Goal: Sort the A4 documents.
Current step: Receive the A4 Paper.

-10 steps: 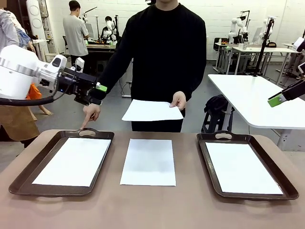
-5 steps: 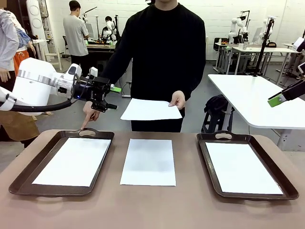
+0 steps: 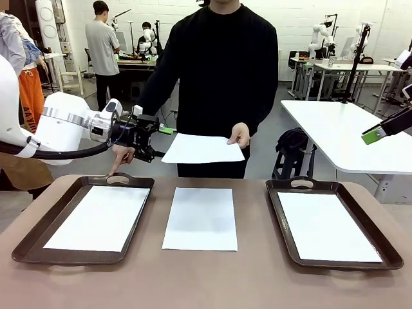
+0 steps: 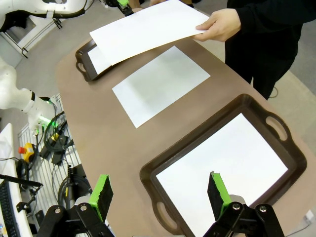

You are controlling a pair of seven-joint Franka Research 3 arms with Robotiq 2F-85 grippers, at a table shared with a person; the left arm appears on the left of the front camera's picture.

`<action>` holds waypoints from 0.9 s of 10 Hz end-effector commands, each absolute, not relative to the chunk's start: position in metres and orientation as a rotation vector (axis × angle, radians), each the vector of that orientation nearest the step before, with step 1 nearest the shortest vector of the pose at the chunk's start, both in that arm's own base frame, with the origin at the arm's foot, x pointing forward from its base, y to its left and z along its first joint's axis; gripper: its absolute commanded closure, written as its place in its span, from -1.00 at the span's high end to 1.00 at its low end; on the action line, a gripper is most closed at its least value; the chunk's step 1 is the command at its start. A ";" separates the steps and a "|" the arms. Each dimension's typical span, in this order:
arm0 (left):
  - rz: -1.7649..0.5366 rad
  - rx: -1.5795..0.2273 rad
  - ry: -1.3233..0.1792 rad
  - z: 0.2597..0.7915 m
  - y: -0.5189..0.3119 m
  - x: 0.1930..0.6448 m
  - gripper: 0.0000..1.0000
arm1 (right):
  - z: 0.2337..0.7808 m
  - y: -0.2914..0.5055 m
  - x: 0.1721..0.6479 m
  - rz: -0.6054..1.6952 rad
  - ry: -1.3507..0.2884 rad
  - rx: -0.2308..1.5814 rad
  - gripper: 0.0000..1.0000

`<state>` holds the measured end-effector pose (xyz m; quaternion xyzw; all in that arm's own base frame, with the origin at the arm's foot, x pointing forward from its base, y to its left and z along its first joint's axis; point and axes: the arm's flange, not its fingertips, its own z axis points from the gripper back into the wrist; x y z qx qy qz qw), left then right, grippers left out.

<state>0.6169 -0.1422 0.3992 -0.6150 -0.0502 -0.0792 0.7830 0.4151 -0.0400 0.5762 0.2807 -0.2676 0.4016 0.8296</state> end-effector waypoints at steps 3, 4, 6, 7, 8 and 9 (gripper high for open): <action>-0.093 -1.371 -0.056 0.394 -0.157 0.637 1.00 | 0.575 -0.039 0.415 0.856 -0.569 0.601 1.00; -0.074 -1.391 -0.049 0.393 -0.160 0.640 1.00 | 0.575 -0.039 0.415 0.856 -0.569 0.601 1.00; -0.063 -1.406 -0.024 0.390 -0.165 0.643 1.00 | 0.575 -0.039 0.415 0.856 -0.569 0.601 1.00; -0.053 -1.423 -0.005 0.387 -0.167 0.644 1.00 | 0.575 -0.039 0.415 0.856 -0.569 0.601 1.00; -0.055 -1.443 0.012 0.385 -0.169 0.643 1.00 | 0.575 -0.039 0.415 0.856 -0.569 0.601 1.00; -0.069 -1.457 0.013 0.383 -0.169 0.642 0.94 | 0.575 -0.039 0.415 0.856 -0.569 0.601 1.00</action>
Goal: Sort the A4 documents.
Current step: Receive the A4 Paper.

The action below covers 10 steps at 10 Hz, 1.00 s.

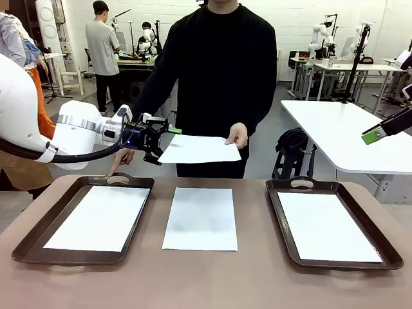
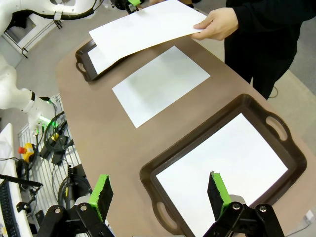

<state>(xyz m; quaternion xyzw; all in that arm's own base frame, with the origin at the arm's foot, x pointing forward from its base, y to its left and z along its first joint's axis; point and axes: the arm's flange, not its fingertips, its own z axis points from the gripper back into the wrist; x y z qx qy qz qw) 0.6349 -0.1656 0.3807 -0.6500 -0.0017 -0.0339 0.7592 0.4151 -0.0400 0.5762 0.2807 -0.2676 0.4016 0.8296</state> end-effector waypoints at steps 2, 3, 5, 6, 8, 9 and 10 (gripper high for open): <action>-0.079 -1.465 0.020 0.382 -0.167 0.642 0.62 | 0.575 -0.039 0.415 0.856 -0.569 0.601 1.00; -0.085 -1.462 0.019 0.383 -0.166 0.642 0.35 | 0.575 -0.039 0.415 0.856 -0.569 0.601 1.00; -0.090 -1.452 0.019 0.383 -0.166 0.641 0.00 | 0.575 -0.039 0.415 0.856 -0.569 0.601 1.00; -0.096 -1.448 0.014 0.384 -0.166 0.641 -0.07 | 0.575 -0.039 0.415 0.856 -0.569 0.601 1.00; -0.096 -1.442 0.007 0.385 -0.165 0.641 -0.43 | 0.575 -0.039 0.415 0.856 -0.569 0.601 1.00; -0.094 -1.440 0.006 0.386 -0.165 0.641 -0.71 | 0.575 -0.039 0.415 0.856 -0.569 0.601 1.00; -0.100 -1.435 0.005 0.386 -0.164 0.641 -0.78 | 0.575 -0.039 0.415 0.856 -0.569 0.601 1.00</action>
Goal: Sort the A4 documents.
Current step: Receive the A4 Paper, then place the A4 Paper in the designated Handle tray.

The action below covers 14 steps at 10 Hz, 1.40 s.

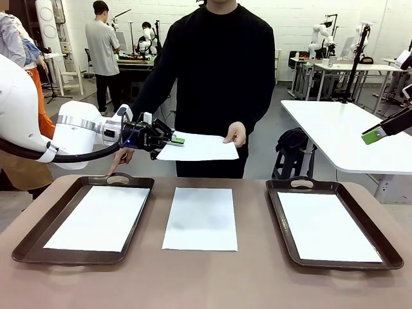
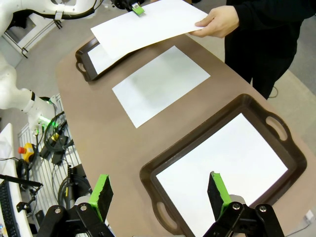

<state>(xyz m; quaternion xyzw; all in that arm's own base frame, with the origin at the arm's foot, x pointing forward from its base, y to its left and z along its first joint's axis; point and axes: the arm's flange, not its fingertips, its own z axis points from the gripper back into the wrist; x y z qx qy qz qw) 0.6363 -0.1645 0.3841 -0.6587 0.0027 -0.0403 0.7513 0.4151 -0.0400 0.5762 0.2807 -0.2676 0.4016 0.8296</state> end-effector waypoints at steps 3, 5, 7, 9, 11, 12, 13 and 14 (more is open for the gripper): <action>-0.105 -1.434 0.006 0.386 -0.163 0.641 -1.00 | 0.575 -0.039 0.415 0.856 -0.569 0.601 1.00; -0.104 -1.433 0.003 0.387 -0.163 0.641 -1.00 | 0.575 -0.039 0.415 0.856 -0.569 0.601 1.00; -0.150 -1.376 0.004 0.394 -0.160 0.639 -1.00 | 0.575 -0.039 0.415 0.856 -0.569 0.601 1.00; -0.091 -1.437 0.001 0.386 -0.163 0.637 -1.00 | 0.575 -0.039 0.415 0.856 -0.569 0.601 1.00; -0.091 -1.437 0.001 0.386 -0.163 0.637 -1.00 | 0.575 -0.039 0.415 0.856 -0.569 0.601 1.00; -0.091 -1.437 0.001 0.386 -0.163 0.637 -1.00 | 0.575 -0.039 0.415 0.856 -0.569 0.601 1.00; -0.091 -1.437 0.001 0.386 -0.163 0.637 -1.00 | 0.575 -0.039 0.415 0.856 -0.569 0.601 1.00; -0.091 -1.437 0.001 0.386 -0.163 0.637 -1.00 | 0.575 -0.039 0.415 0.856 -0.569 0.601 1.00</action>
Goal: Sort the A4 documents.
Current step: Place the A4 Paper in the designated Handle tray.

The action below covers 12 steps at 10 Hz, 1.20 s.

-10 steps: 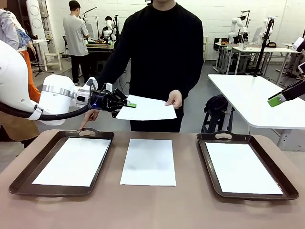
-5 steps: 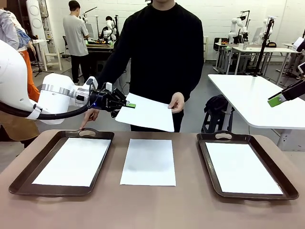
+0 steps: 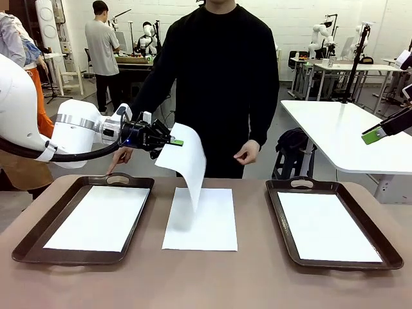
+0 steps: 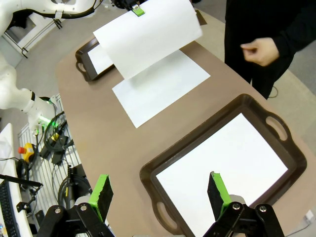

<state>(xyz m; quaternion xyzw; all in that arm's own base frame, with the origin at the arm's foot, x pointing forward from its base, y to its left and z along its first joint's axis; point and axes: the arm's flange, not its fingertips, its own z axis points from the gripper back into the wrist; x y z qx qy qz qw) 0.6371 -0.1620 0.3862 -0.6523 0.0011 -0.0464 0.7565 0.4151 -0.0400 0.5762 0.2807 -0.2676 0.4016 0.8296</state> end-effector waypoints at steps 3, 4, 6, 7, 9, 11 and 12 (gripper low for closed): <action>-0.091 -1.437 0.001 0.386 -0.163 0.637 -1.00 | 0.575 -0.039 0.415 0.856 -0.569 0.601 1.00; -0.091 -1.437 0.001 0.386 -0.163 0.637 -1.00 | 0.575 -0.039 0.415 0.856 -0.569 0.601 1.00; -0.091 -1.437 0.001 0.386 -0.163 0.637 -1.00 | 0.575 -0.039 0.415 0.856 -0.569 0.601 1.00; -0.101 -1.422 0.002 0.386 -0.162 0.637 -0.98 | 0.575 -0.039 0.415 0.856 -0.569 0.601 1.00; -0.236 -1.339 -0.022 0.411 -0.168 0.621 -0.98 | 0.575 -0.039 0.415 0.856 -0.569 0.601 1.00; -0.263 -1.316 -0.023 0.429 -0.157 0.592 -0.98 | 0.575 -0.039 0.415 0.856 -0.569 0.601 1.00; -0.241 -1.268 -0.016 0.430 -0.145 0.570 -0.98 | 0.575 -0.039 0.415 0.856 -0.569 0.601 1.00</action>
